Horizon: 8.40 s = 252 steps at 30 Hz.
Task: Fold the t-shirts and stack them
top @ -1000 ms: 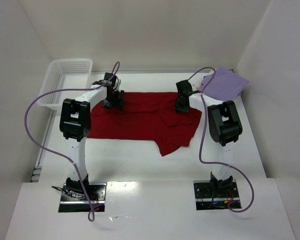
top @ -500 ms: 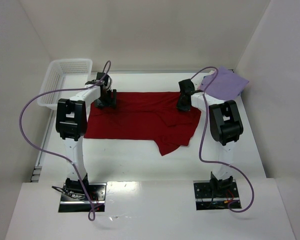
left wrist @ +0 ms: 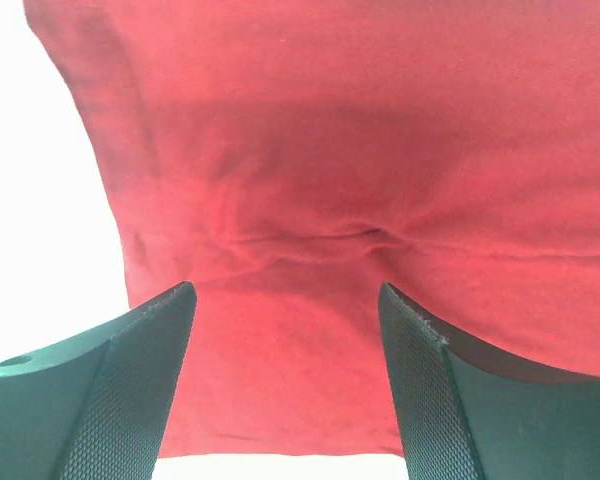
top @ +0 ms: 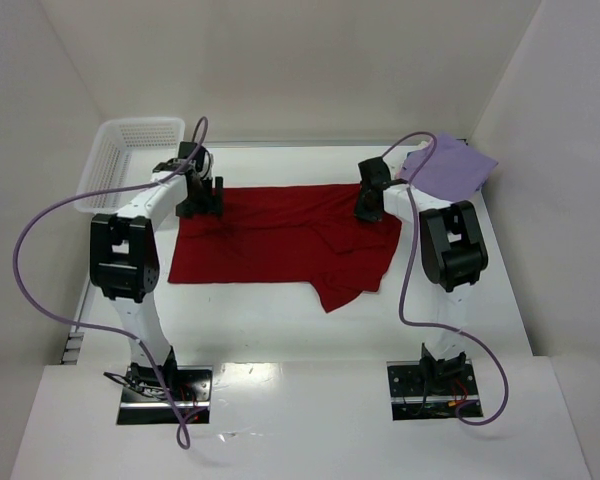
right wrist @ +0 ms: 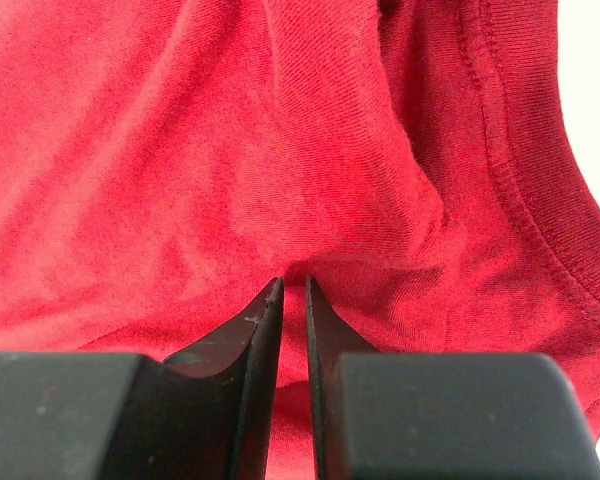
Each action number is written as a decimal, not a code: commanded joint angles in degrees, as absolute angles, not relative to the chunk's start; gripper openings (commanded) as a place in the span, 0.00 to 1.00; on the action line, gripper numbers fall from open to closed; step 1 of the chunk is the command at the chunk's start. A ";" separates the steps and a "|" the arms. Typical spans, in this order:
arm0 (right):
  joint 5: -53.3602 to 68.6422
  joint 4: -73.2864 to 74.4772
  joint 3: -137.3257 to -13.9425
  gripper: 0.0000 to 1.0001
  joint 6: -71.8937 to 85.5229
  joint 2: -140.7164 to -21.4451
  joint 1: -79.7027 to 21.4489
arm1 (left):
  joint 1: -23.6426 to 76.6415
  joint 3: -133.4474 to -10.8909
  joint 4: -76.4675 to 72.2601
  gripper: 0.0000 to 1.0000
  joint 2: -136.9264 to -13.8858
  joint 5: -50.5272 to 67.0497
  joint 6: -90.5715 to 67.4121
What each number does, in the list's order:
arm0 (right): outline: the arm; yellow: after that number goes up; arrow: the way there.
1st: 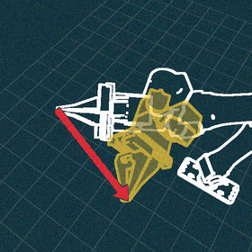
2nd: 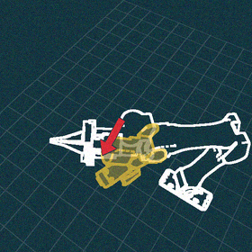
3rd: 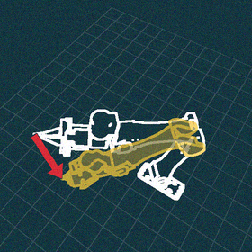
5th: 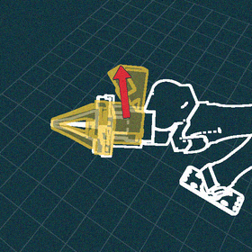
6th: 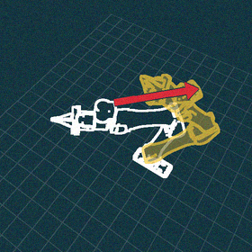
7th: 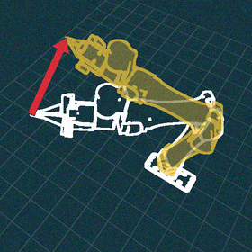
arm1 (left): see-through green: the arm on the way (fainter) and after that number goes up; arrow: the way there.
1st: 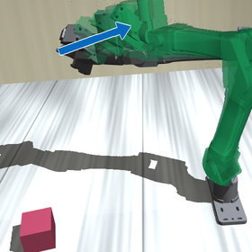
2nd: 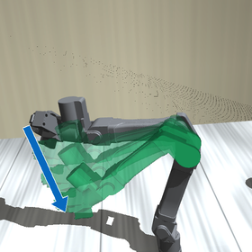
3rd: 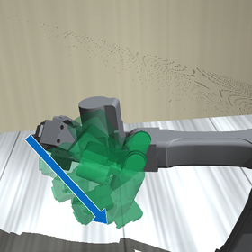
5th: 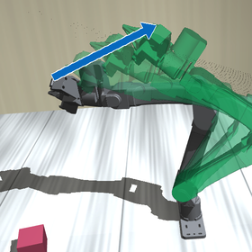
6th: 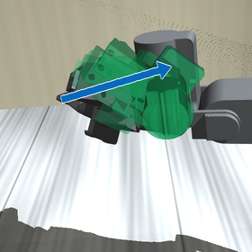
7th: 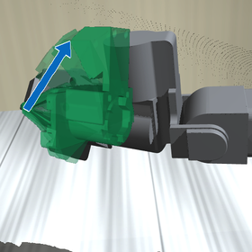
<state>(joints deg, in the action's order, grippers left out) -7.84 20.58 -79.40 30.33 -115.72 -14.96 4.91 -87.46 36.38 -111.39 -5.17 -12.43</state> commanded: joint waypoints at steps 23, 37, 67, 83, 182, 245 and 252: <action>-10.38 25.66 -43.54 1.00 50.88 -74.19 -21.09 | -2.80 -55.21 25.58 0.86 -75.33 2.99 -35.95; -7.47 24.09 -30.86 1.00 55.37 -61.08 -22.32 | -7.65 -42.11 21.36 0.86 -70.05 3.96 -42.45; -8.52 18.89 -36.47 0.01 51.15 -72.33 -24.43 | -11.24 -39.38 24.35 0.86 -64.60 -3.87 -46.85; -10.72 19.95 -40.34 0.03 48.87 -73.38 -24.43 | -11.78 -37.09 21.27 0.86 -66.80 -1.93 -46.32; -8.96 15.65 -80.86 0.11 34.99 -108.98 -9.93 | -9.05 -79.10 10.63 0.41 -105.29 -3.25 -36.65; -4.75 15.46 -62.23 0.21 35.51 -102.13 -20.57 | 21.27 -78.75 19.95 0.72 -114.52 -5.80 -26.19; -6.42 16.70 -64.68 0.00 34.90 -100.99 -20.57 | 21.27 -78.75 19.95 0.72 -115.05 -5.80 -26.19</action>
